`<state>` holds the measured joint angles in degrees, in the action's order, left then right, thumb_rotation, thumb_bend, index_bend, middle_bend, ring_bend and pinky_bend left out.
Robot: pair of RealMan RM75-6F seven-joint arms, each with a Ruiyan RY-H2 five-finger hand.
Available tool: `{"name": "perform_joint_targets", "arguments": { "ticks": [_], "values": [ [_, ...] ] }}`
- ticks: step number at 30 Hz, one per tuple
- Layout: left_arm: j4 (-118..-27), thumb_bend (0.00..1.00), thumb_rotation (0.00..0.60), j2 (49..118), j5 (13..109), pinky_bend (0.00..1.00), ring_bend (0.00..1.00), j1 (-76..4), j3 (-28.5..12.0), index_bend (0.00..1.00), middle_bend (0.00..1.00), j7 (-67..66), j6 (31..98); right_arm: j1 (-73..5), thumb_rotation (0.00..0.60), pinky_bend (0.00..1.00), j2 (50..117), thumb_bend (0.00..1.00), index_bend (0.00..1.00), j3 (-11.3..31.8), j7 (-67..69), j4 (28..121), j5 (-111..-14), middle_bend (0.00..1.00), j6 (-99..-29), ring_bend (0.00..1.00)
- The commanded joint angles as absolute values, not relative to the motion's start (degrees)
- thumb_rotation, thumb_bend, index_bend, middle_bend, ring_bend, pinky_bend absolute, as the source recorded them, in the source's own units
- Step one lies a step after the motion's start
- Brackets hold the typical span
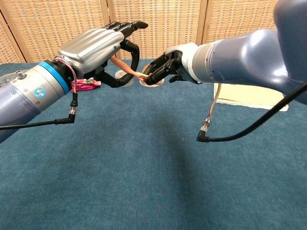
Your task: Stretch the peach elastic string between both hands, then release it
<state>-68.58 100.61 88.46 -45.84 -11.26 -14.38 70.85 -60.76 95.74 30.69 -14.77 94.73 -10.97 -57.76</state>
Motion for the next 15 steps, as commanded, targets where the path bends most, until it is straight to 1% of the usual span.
{"name": "perform_joint_targets", "arguments": {
  "ticks": [1, 15],
  "values": [
    [-68.8, 0.48, 0.6, 100.4, 88.4, 0.0, 0.0, -45.8, -11.4, 0.79, 0.0, -14.2, 71.0, -60.6, 0.6, 0.0, 95.6, 0.63, 0.67, 30.6, -14.6, 94.7, -11.0, 0.18, -57.7, 0.0],
    [-70.6, 0.48, 0.6, 97.3, 87.1, 0.0, 0.0, -44.7, -12.6, 0.81, 0.0, -12.9, 72.9, -59.2, 0.6, 0.0, 94.0, 0.63, 0.68, 30.1, -13.6, 94.9, -11.3, 0.18, -58.1, 0.0]
  ]
}}
